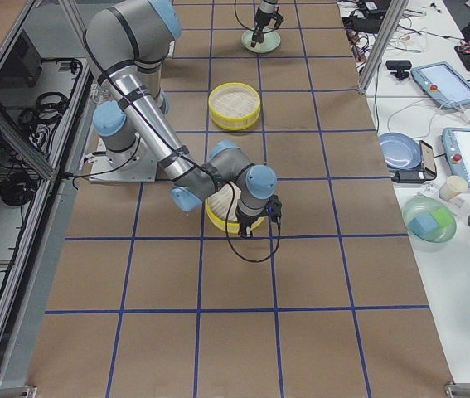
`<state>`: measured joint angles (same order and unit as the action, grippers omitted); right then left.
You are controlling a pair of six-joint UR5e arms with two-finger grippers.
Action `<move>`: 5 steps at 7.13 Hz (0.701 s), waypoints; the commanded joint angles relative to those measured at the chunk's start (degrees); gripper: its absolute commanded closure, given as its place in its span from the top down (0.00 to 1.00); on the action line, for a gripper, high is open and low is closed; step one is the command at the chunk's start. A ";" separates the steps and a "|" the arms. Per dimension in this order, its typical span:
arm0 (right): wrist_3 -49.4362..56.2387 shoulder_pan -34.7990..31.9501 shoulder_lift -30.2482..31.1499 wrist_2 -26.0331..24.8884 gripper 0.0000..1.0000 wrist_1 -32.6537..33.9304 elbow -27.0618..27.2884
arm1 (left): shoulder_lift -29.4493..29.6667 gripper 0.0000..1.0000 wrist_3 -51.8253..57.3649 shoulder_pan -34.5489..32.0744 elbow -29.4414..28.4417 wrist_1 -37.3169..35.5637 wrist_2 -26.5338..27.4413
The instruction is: Stack buns with steamer
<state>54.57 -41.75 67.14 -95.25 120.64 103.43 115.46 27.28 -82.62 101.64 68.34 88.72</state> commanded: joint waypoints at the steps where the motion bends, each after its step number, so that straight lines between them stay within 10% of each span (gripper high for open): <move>1: -0.17 0.00 0.27 0.33 0.00 -0.40 -0.16 | -0.67 0.00 -0.30 0.00 -0.38 0.04 -0.04; 5: -1.22 -3.22 10.54 0.60 0.00 -9.27 -0.77 | -9.00 0.00 -23.37 -6.30 -5.56 9.24 -4.06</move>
<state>53.82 -42.98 74.50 -94.70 114.14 102.69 109.36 10.38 -85.78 97.94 74.00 86.67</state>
